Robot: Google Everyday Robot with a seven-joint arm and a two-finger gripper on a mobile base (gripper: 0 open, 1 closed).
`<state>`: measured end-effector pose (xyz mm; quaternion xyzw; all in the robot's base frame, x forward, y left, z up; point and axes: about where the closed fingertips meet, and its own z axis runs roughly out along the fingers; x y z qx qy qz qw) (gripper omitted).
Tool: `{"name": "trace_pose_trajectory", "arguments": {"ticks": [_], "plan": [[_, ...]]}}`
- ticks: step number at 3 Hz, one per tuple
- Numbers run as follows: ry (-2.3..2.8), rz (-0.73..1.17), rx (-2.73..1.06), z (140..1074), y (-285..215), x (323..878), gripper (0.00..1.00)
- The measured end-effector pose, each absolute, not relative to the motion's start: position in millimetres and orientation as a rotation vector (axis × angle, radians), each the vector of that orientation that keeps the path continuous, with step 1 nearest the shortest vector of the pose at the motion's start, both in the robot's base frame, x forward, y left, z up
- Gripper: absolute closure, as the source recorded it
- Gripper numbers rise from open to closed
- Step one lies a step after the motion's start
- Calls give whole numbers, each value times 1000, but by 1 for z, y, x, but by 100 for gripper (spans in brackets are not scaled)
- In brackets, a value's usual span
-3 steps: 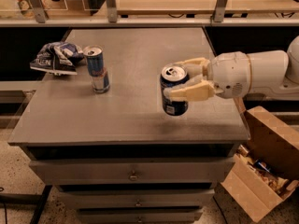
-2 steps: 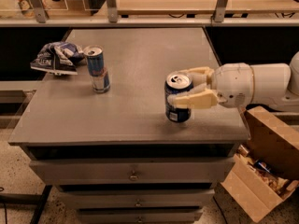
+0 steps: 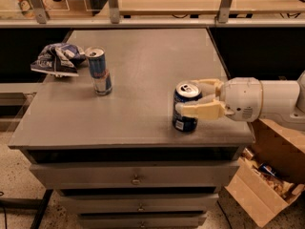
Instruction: Place pepsi can upright
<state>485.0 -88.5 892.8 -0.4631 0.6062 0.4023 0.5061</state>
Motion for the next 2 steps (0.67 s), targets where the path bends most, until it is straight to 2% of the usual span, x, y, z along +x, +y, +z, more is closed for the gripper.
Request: {"name": "trace_pose_trajectory", "arguments": {"ticks": [1, 2], "plan": [[1476, 980, -1077, 891, -92, 486, 14], [1475, 994, -1048, 889, -95, 486, 0]]}}
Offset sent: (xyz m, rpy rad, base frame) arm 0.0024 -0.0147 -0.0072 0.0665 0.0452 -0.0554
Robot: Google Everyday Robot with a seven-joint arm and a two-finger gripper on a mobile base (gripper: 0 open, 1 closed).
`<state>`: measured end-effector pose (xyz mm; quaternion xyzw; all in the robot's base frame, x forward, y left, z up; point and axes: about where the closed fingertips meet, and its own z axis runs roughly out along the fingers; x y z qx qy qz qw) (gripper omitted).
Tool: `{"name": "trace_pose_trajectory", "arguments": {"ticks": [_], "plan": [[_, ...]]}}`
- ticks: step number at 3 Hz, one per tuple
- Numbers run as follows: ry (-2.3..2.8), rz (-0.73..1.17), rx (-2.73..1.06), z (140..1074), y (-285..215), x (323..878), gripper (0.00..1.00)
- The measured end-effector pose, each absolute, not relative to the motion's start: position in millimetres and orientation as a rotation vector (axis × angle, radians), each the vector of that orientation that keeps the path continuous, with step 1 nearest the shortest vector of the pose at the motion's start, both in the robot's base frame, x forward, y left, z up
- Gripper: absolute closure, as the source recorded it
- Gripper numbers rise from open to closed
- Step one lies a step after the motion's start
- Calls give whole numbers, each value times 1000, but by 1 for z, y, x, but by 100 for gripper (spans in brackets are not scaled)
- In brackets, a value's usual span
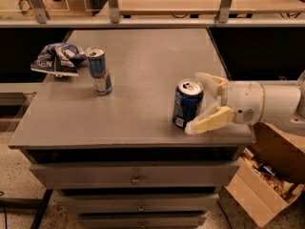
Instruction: Place pepsi can upright
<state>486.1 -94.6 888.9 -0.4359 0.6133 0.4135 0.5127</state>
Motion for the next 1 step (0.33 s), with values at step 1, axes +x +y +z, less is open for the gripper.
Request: {"name": "trace_pose_trajectory", "arguments": {"ticks": [1], "plan": [[1475, 994, -1049, 889, -94, 486, 0]]}}
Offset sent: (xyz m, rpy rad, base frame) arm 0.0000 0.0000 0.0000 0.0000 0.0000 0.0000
